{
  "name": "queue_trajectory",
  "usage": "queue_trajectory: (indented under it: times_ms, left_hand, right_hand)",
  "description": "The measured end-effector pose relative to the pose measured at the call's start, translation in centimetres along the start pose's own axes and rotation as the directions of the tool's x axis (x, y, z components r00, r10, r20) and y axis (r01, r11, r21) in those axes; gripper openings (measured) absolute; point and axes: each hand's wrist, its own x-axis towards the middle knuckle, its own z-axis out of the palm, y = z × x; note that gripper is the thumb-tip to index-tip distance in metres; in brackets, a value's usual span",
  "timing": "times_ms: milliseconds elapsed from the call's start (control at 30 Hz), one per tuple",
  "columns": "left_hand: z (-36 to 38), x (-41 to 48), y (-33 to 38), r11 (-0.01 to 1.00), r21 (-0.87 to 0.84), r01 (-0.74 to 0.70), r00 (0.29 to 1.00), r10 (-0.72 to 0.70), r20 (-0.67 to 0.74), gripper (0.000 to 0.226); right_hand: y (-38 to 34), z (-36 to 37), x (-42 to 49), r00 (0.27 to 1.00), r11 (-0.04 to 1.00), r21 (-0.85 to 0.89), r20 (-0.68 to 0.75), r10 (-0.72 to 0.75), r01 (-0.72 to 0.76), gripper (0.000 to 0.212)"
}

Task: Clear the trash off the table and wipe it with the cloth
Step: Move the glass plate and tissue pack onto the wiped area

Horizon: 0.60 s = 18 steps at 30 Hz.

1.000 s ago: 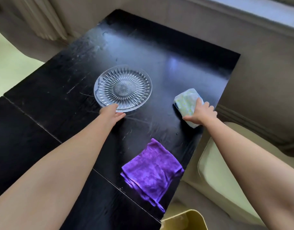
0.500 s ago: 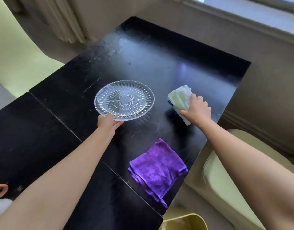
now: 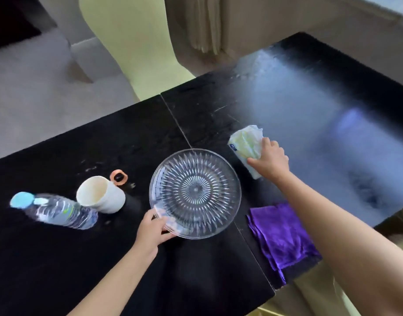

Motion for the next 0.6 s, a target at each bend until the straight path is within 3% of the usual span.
queue_trajectory:
  times_ms: [100, 267, 433, 600]
  left_hand:
    - [-1.5, -0.9, -1.5, 0.998, -0.027, 0.053, 0.999, -0.053, 0.003, 0.026]
    - [-7.7, -2.0, -4.4, 0.991, -0.060, 0.124, 0.989, -0.128, -0.078, 0.019]
    - [-11.6, -2.6, -6.3, 0.985, -0.075, 0.157, 0.978, -0.166, -0.127, 0.022]
    - [-12.7, -2.7, -7.1, 0.978, -0.089, 0.189, 0.971, -0.200, -0.134, 0.024]
  right_hand:
    - [-1.6, 1.2, 0.0, 1.000, 0.999, -0.022, 0.011, -0.024, 0.024, 0.067]
    - [-6.9, 4.9, -0.7, 0.967, 0.958, -0.144, 0.097, -0.237, 0.249, 0.068]
    - [-10.9, 8.4, -0.6, 0.885, 0.852, -0.245, 0.176, -0.431, 0.464, 0.066]
    - [-12.7, 10.3, 0.7, 0.794, 0.725, -0.325, 0.286, -0.536, 0.607, 0.068]
